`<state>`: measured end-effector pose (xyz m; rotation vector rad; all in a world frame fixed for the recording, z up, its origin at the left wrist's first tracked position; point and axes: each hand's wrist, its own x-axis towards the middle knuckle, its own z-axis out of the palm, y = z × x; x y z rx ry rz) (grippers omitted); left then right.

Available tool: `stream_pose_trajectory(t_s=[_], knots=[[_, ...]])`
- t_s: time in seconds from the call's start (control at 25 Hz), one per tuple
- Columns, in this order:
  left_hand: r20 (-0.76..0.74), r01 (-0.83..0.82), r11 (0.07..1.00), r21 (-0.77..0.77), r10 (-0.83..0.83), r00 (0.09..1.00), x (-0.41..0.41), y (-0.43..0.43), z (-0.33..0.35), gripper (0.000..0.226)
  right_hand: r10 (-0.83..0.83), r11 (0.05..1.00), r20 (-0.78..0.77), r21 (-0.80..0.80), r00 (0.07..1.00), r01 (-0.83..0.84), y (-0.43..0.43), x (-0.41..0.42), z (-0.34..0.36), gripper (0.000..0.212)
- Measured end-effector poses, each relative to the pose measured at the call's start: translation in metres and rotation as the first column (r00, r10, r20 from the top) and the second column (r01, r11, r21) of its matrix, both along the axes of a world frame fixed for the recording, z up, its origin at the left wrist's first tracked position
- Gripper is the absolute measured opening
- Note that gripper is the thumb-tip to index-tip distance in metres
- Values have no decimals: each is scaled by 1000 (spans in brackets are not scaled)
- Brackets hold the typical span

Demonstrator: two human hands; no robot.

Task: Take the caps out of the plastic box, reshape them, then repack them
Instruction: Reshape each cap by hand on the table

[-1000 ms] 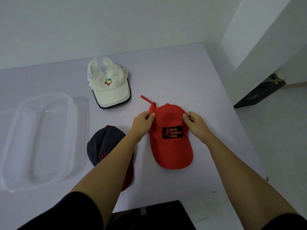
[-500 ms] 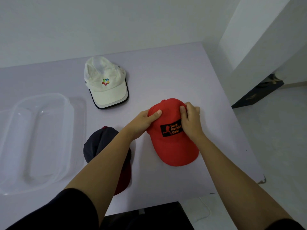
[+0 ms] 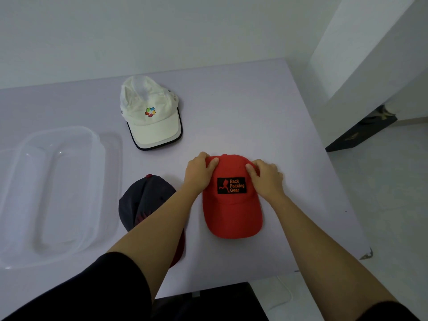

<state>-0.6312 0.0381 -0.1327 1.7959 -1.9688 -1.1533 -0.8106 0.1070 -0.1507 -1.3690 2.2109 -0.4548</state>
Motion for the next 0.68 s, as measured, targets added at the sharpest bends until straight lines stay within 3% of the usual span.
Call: stream_pose_trajectory(t_s=[0.12,0.2,0.4,0.52,0.68], knots=[[87,30,991,-129,-19,996,3,-6,9,39,-64,995,283,-50,957,81,-3,-5,15,34],[117,9,992,-126,6,993,4,-10,19,35,-55,998,434,-6,899,64,-5,-8,25,30],[68,20,994,-108,-13,998,10,-11,36,33,-85,994,446,-22,891,105,-11,-9,38,31],[10,-58,983,-176,60,998,18,-20,61,36,-64,978,402,-157,913,138,-23,-8,53,33],[0,-110,972,-208,113,994,40,-35,92,27,142,944,276,-326,951,-46,-51,14,80,27]])
